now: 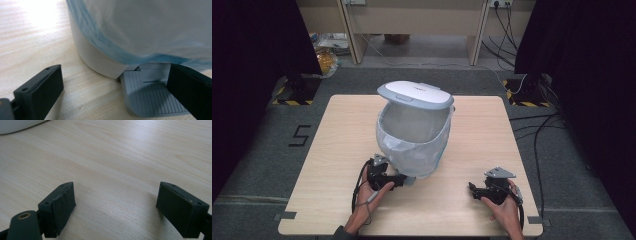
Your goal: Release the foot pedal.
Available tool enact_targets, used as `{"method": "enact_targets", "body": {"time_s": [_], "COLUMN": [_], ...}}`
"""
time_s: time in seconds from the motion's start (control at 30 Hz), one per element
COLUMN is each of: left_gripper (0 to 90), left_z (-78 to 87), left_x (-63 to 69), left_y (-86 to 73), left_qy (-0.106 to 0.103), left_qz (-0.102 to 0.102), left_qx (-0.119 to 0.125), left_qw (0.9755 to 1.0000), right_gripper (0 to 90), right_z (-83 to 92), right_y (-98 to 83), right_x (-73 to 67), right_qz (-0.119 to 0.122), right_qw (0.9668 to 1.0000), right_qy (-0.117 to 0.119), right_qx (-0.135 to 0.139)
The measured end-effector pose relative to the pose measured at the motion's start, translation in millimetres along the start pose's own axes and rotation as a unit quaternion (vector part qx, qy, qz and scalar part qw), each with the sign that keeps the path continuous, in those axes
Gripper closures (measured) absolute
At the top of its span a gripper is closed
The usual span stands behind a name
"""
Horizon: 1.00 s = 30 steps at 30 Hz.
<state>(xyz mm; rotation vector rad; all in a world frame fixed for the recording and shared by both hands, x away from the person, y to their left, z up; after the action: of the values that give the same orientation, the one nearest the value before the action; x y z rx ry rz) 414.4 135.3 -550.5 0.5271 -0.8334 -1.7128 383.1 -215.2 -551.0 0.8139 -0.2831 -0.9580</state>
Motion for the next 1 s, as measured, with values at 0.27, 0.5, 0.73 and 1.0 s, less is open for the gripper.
{"method": "enact_targets", "body": {"time_s": [0.27, 0.5, 0.73, 1.0], "left_gripper": [0.1, 0.1, 0.1, 3.6], "left_z": [-0.2, 2.0, 7.8, 10.9], "left_x": [-0.6, -0.4, -2.5, -1.6], "left_y": [0.0, 0.9, 4.5, 4.6], "left_qy": [-0.003, -0.004, -0.01, -0.019], "left_qz": [0.004, 0.001, 0.0, -0.002], "left_qx": [-0.001, -0.002, 0.0, -0.003], "left_qw": [1.0, 1.0, 1.0, 0.9998], "right_gripper": [15.3, 15.3, 15.1, 15.0], "right_z": [0.1, 0.0, -0.1, -0.1], "right_y": [0.0, 0.1, 0.0, 0.0], "right_x": [0.1, 0.0, 0.0, 0.0], "right_qz": [0.001, 0.0, 0.001, 0.0], "right_qw": [1.0, 1.0, 1.0, 1.0], "right_qy": [0.0, 0.0, 0.0, 0.0], "right_qx": [0.0, 0.0, 0.0, 0.0]}}
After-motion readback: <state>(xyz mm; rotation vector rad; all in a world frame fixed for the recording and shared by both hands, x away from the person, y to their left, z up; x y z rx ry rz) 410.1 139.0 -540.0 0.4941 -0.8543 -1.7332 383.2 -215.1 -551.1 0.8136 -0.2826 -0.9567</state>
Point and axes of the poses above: each handheld gripper's, and its own axes: z roughly backward along the jaws, y roughly out of its top, x roughly to its right, the point moved 5 cm from there along -z, roughly forward along the jaws, and after that the axes turned 11 degrees about y, right-handed, at the moved point
